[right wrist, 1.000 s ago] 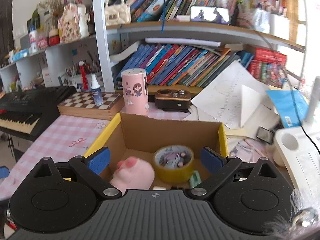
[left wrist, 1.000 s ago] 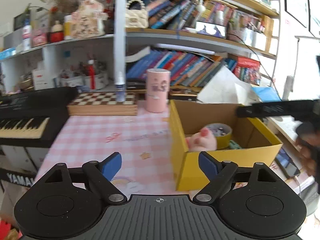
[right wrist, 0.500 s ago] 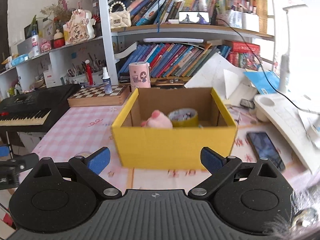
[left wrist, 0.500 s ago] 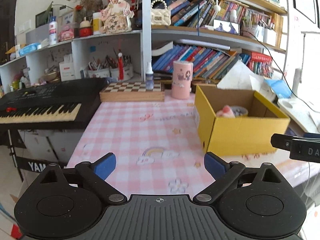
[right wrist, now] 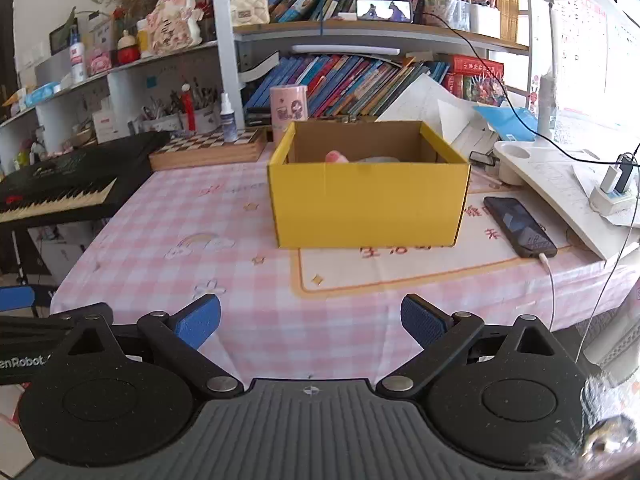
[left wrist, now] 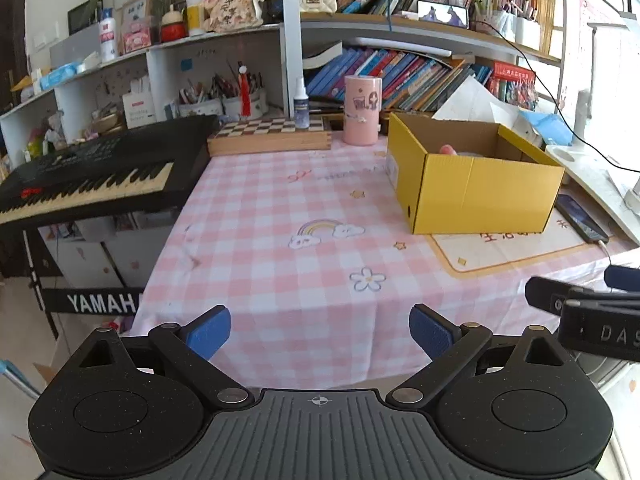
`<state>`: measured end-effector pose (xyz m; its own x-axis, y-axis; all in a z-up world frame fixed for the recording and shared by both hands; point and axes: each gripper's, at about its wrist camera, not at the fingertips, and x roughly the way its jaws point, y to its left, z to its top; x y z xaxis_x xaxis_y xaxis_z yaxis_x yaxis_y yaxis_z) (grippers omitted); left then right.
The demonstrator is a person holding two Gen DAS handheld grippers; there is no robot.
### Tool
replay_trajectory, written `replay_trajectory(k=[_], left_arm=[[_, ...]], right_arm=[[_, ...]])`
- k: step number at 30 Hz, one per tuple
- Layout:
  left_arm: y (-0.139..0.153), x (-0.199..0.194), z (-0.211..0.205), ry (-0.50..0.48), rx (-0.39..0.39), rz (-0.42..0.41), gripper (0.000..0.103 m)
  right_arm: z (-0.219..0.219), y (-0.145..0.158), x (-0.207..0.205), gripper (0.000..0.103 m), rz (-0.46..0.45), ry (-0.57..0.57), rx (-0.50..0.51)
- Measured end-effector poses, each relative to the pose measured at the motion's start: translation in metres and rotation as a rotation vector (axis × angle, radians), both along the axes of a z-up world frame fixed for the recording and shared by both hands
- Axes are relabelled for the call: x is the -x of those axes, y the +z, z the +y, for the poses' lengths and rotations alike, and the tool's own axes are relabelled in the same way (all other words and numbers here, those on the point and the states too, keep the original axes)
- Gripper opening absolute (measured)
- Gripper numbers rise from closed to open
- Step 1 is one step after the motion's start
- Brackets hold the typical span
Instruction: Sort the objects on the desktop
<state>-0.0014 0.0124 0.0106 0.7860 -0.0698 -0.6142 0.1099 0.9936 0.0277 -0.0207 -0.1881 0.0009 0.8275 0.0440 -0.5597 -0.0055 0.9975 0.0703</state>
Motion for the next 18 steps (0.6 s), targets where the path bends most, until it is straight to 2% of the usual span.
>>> replay_trajectory(k=[18], left_arm=[[-0.008, 0.009, 0.009, 0.005, -0.013, 0.039, 0.098]], right_arm=[[0.016, -0.011, 0.016, 0.097, 0.07, 0.005, 0.022]])
